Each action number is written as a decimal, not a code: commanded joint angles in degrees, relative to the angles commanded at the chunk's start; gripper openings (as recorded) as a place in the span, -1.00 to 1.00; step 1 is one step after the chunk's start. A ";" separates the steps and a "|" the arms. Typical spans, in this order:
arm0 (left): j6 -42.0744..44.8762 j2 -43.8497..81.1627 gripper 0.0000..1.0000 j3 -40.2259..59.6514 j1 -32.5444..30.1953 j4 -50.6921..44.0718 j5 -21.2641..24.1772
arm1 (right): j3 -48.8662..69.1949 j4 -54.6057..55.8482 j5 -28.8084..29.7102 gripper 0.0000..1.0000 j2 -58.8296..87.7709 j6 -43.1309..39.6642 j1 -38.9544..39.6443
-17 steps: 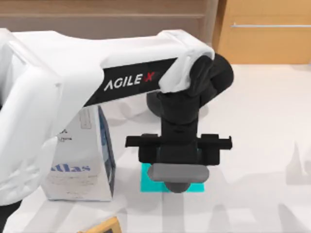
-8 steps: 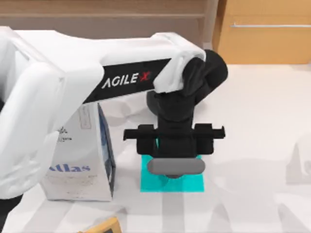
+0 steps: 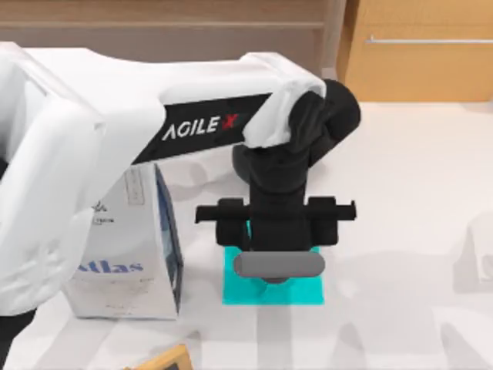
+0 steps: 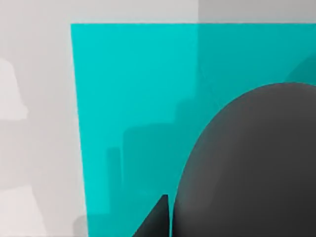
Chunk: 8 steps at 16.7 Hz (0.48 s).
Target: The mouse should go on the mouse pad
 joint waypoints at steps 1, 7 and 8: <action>0.00 0.00 -0.10 0.00 0.00 0.00 0.00 | 0.00 0.00 0.00 1.00 0.00 0.00 0.00; 0.00 0.00 0.81 0.00 0.00 0.00 0.00 | 0.00 0.00 0.00 1.00 0.00 0.00 0.00; 0.00 0.00 0.96 0.00 0.00 0.00 0.00 | 0.00 0.00 0.00 1.00 0.00 0.00 0.00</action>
